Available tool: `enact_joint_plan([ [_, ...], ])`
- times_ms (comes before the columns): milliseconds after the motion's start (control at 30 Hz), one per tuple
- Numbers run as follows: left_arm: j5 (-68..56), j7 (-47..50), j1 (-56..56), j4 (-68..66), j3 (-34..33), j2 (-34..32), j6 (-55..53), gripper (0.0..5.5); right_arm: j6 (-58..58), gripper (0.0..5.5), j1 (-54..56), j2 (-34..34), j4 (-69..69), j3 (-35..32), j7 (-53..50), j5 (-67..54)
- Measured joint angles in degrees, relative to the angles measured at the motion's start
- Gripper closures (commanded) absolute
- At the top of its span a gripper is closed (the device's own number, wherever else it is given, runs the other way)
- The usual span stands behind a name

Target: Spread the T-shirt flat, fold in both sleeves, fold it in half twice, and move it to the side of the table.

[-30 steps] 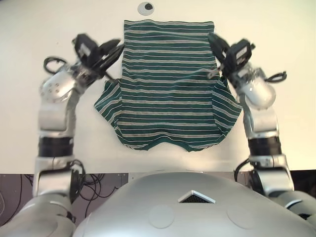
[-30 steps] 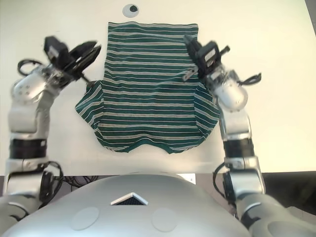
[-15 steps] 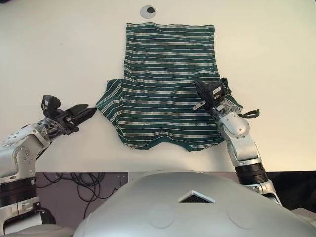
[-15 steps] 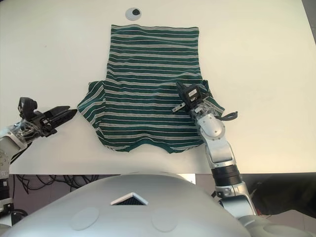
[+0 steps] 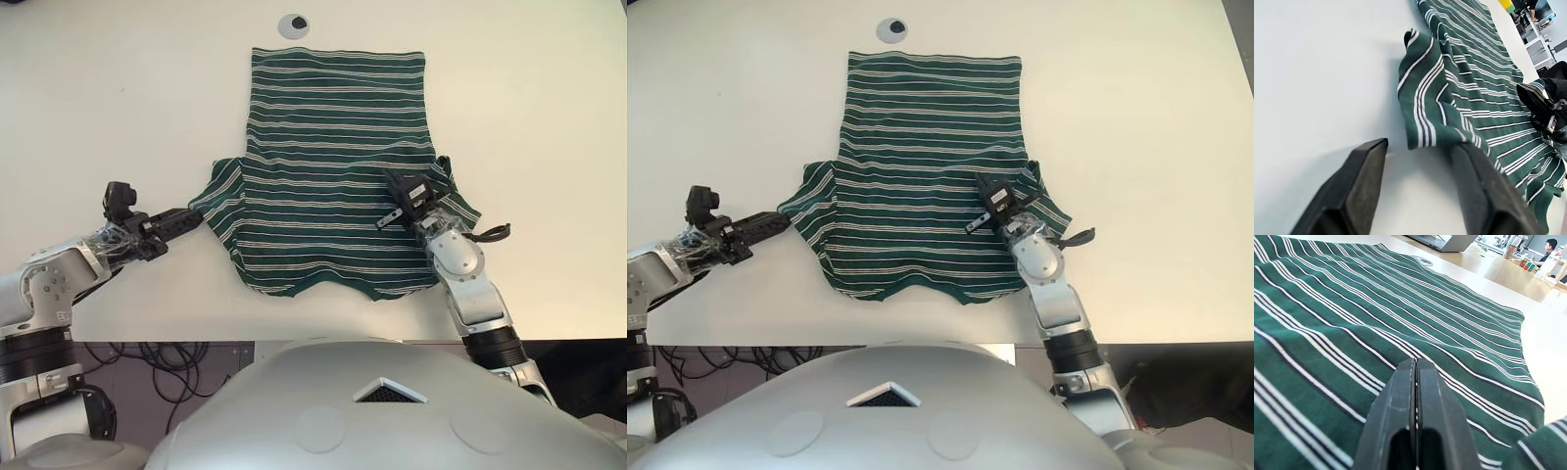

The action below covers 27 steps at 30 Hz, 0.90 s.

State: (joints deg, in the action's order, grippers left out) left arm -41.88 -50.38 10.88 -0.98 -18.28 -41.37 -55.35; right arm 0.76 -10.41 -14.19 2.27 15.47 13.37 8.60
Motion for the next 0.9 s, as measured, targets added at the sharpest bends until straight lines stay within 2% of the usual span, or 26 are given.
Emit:
enact_joint_plan([
  [167,-2.3,0.4,-1.0,-2.3,-1.8,0.0,-4.1,3.49,0.7,5.5,-0.2,0.0,0.0,0.4,-0.5,0.9],
  [367,-6.2,-0.4,-0.9,-7.0,-6.6,-3.5,-14.0,3.49,1.3,5.5,-0.5,-0.1,0.1,0.8,-1.4,3.3],
  [633,-7.3,2.6,-7.1,-11.5,-6.8,-2.6,-21.3,3.49,1.8,5.5,-0.6,-0.1,0.1,1.6,-3.1,7.4],
  [800,-7.3,6.5,-10.0,-8.6,-6.1,0.5,-23.5,3.49,2.8,5.5,-0.8,-0.3,0.1,2.6,-4.3,10.0],
  [900,-7.3,8.1,-10.4,-7.0,-5.8,2.0,-23.6,3.93,2.8,5.5,-0.9,-0.3,0.3,2.5,-4.3,10.0],
])
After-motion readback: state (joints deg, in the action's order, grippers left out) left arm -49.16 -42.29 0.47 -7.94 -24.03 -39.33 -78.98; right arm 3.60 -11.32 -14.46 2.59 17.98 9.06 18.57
